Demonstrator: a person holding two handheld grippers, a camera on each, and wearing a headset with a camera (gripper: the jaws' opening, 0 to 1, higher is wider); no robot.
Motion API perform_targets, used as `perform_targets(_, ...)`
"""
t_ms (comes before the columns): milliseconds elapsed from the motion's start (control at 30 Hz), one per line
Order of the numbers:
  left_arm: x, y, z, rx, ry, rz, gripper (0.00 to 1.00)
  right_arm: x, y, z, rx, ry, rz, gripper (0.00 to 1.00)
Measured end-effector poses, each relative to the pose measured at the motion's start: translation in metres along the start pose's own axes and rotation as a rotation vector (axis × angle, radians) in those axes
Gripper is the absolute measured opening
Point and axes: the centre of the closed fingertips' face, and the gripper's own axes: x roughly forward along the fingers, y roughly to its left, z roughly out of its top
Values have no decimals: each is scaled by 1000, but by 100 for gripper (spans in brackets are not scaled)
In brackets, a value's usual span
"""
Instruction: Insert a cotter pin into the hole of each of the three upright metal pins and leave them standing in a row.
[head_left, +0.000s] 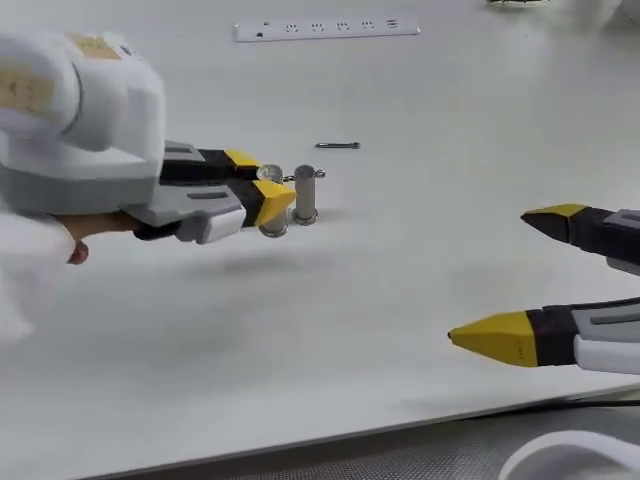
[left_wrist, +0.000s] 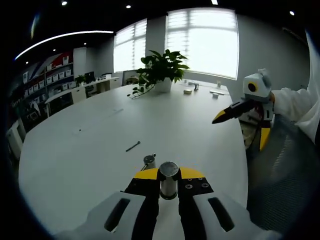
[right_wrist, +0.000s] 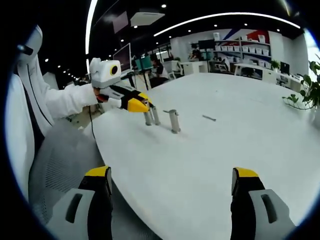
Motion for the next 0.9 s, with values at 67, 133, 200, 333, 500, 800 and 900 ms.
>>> perform_targets(67,3,-11,0,9,10,-7,10,-1,1,-1,4,3,-1,98)
perform_targets(133,6,-13,-4,22,20,-6,10,-1,1,-3,5,8,-3,98)
perform_targets(200,9,-15,-9,38,37,-3,10,-1,2,-4,7,12,-4,98)
perform_targets(333,13,-15,-19,34,57,12,10,0,3,-3,8,13,-3,98)
perform_targets(500,16,-19,-29,41,80,15,10,3,5,-3,8,18,3,98)
perform_targets(800,21,-22,-35,24,77,4,10,6,6,-5,13,25,11,98)
perform_targets(900,23,-23,-37,28,77,2,10,6,6,-6,16,27,10,98)
